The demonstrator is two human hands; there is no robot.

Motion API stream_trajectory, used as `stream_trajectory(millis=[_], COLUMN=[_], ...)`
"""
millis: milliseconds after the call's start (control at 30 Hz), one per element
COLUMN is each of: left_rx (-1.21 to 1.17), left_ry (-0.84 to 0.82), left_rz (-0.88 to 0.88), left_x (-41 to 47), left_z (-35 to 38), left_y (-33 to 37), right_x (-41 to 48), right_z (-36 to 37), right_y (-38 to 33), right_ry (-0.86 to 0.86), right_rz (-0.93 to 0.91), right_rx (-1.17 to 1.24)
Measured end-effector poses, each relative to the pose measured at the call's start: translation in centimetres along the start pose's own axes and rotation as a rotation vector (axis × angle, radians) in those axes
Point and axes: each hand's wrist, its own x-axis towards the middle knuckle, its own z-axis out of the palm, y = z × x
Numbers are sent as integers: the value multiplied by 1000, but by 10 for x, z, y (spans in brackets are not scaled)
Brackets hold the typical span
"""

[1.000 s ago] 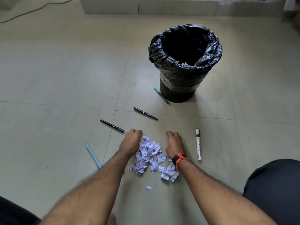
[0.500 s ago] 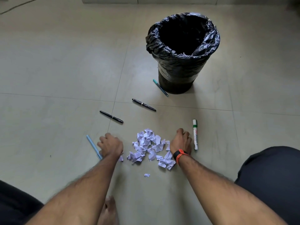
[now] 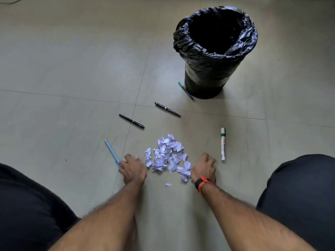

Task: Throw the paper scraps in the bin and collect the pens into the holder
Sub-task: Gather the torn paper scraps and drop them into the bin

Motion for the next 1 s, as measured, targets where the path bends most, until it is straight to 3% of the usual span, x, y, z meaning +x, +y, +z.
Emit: stream_trajectory(millis=[67,233,367,467,567,700,867,1000], left_rx=[-22,-27,33,113,205,143,-40,-67], left_ry=[-39,-233,-136,-210,-281,-317,-229,-218], left_rz=[-3,356,254,302,373,380,286,226], left_x=[-8,-34,-50,-53,-53,-46,-32,-29], left_z=[5,23,16,15,21,27,22,18], left_y=[-10,13,-11,-29,-30,-17,-9,-18], right_x=[-17,-22,-13,-8,-12,-18,22,44], right_z=[13,27,17,9,14,19,12,6], right_y=[-2,-37,-28,-12,-13,-29,-15,13], right_ry=[-41,-126,-43,-53,-117,-146,-6,23], right_rz=[44,-176,-35,65,6,-128,157,381], right_rx=[44,210,260,260,220,338,567,486])
